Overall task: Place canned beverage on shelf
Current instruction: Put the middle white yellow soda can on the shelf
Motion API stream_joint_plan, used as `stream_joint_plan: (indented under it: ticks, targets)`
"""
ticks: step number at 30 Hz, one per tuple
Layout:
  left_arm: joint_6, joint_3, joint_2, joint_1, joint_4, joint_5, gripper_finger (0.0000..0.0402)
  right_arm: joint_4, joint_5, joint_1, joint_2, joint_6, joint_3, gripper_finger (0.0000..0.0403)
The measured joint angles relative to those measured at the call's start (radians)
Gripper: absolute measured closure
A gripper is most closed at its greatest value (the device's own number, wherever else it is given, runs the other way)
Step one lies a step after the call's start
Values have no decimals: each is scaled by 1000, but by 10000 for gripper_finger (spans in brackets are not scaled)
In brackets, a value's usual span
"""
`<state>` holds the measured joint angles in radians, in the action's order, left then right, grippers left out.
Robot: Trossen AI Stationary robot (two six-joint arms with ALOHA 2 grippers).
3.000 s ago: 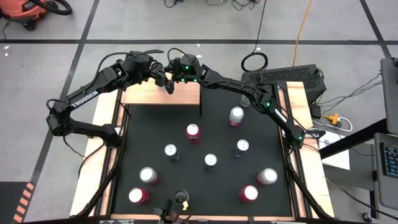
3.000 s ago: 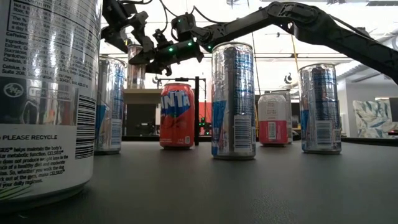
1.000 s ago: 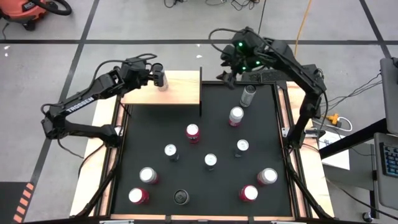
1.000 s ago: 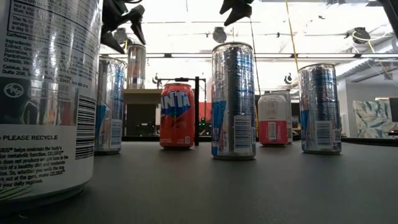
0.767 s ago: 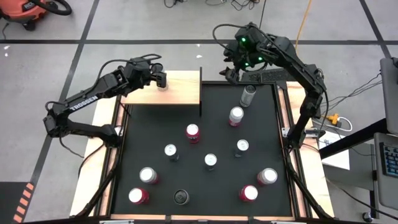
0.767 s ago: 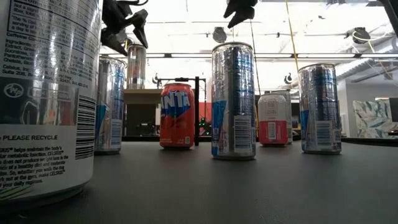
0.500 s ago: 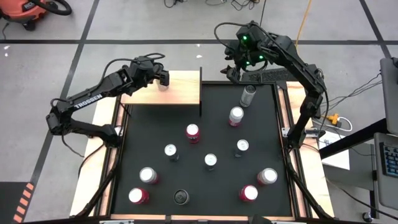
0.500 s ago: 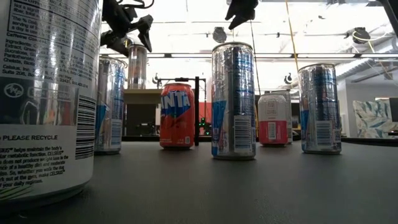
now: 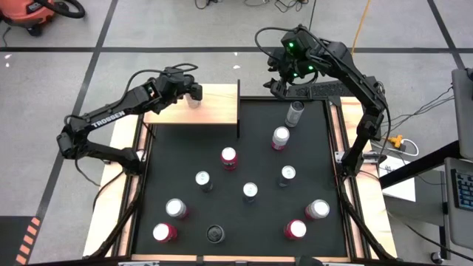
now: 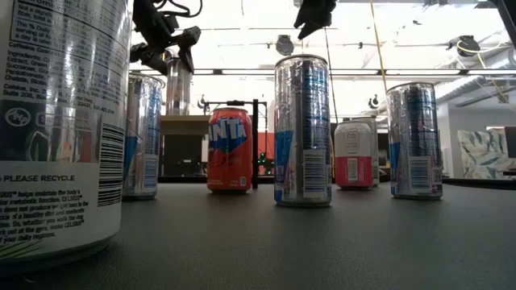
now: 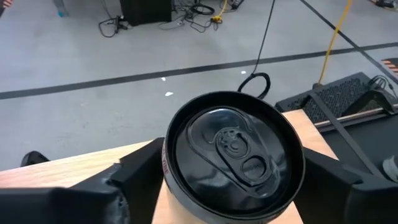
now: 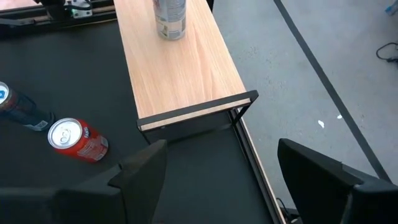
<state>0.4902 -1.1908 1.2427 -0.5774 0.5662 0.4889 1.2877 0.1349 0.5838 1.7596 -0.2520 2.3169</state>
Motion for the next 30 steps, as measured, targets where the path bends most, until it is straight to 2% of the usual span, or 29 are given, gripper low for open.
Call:
stream_joint_plan:
  ticks: [6,20,30]
  targets:
    - [0,0,0,-1,4,2,150,0,0,0,0,-4,0,117]
    - [-33,0,-22,-4,8,8,156,-3,0,0,0,-4,0,117]
    - [-123,0,-58,-91,20,-19,157,-3,0,0,1,-8,0,117]
